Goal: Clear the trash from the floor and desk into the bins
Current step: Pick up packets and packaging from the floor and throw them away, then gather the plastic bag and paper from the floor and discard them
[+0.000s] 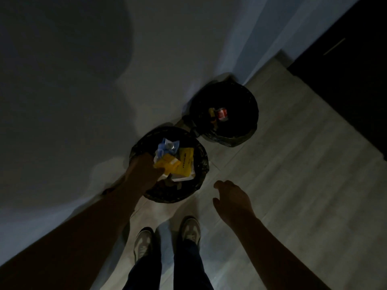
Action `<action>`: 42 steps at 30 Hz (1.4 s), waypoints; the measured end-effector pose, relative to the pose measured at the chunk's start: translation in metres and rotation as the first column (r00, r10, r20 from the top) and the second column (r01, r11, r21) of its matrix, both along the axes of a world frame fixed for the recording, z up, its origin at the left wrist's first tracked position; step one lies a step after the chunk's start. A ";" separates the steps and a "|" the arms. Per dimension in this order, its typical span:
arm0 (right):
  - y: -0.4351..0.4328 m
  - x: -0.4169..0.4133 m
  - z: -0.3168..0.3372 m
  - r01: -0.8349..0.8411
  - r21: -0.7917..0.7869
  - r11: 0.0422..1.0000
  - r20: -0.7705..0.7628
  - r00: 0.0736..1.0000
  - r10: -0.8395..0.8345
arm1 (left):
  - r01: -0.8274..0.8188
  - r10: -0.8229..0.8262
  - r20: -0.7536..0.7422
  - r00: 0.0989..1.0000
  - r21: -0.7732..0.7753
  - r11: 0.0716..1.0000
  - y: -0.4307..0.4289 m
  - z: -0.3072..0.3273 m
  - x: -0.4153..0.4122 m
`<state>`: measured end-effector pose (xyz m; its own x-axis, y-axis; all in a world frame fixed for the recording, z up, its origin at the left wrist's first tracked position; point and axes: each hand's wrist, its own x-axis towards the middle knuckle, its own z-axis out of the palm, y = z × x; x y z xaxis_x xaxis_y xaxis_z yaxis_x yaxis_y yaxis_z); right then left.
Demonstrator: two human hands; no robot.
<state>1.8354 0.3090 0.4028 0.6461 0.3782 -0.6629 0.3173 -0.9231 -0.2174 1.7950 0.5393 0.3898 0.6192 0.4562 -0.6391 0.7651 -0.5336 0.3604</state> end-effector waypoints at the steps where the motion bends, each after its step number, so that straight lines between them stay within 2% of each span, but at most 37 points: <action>1: -0.001 0.000 0.002 -0.015 -0.007 1.000 0.003 1.000 0.015 | 0.026 -0.025 -0.019 0.999 0.016 1.000 0.000 0.003 -0.002; 6: -0.007 0.001 0.023 -0.081 -0.026 0.996 0.037 0.996 0.082 | 0.273 -0.272 -0.029 0.962 0.045 0.961 -0.006 0.019 -0.025; 10: -0.013 -0.003 0.058 -0.094 0.026 0.995 0.025 0.995 0.093 | 0.350 -0.347 -0.046 0.937 0.065 0.934 -0.017 0.064 -0.039; 13: -0.017 -0.006 0.096 -0.129 0.044 0.991 0.006 0.992 0.129 | 0.416 -0.433 0.067 0.899 0.178 0.891 -0.023 0.103 -0.046; 15: -0.018 -0.009 0.124 -0.125 0.085 0.988 -0.001 0.992 0.126 | 0.434 -0.437 -0.013 0.899 0.148 0.888 -0.029 0.139 -0.053; 19: -0.019 -0.016 0.182 -0.195 0.157 0.968 0.033 0.981 0.192 | 0.378 -0.383 0.049 0.922 0.091 0.921 -0.042 0.201 -0.075; 21: -0.019 -0.021 0.211 -0.234 0.164 0.958 0.076 0.971 0.225 | 0.327 -0.342 0.191 0.920 0.103 0.939 -0.046 0.230 -0.090; 23: -0.019 -0.024 0.234 -0.304 0.233 0.924 0.154 0.950 0.273 | 0.289 -0.316 0.241 0.918 0.138 0.947 -0.044 0.251 -0.109; 28: 0.010 -0.047 0.297 -0.571 0.175 0.802 0.255 0.813 0.523 | 0.124 -0.154 0.158 0.975 0.187 0.975 -0.043 0.314 -0.156; 31: 0.037 -0.076 0.335 -0.647 0.202 0.735 0.112 0.761 0.639 | -0.002 -0.035 0.172 0.985 0.213 0.977 -0.048 0.345 -0.194; 33: 0.050 -0.096 0.352 -0.623 0.259 0.738 -0.006 0.763 0.646 | -0.069 0.035 0.157 0.987 0.219 0.973 -0.054 0.360 -0.223; 35: 0.062 -0.118 0.360 -0.634 0.321 0.704 -0.036 0.735 0.678 | -0.149 0.116 0.156 0.981 0.215 0.965 -0.061 0.373 -0.258; 38: 0.080 -0.163 0.377 -0.713 0.350 0.607 -0.026 0.641 0.767 | -0.257 0.232 0.131 0.964 0.220 0.941 -0.074 0.387 -0.317; 42: 0.098 -0.232 0.397 -0.809 0.362 0.464 0.060 0.516 0.854 | -0.424 0.407 0.121 0.905 0.235 0.875 -0.093 0.403 -0.397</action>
<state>1.6032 0.4070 0.7999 -0.1590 0.8833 -0.4411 0.8490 -0.1057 -0.5178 1.3983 0.4465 0.7923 0.3739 0.8195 -0.4343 0.9153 -0.2505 0.3154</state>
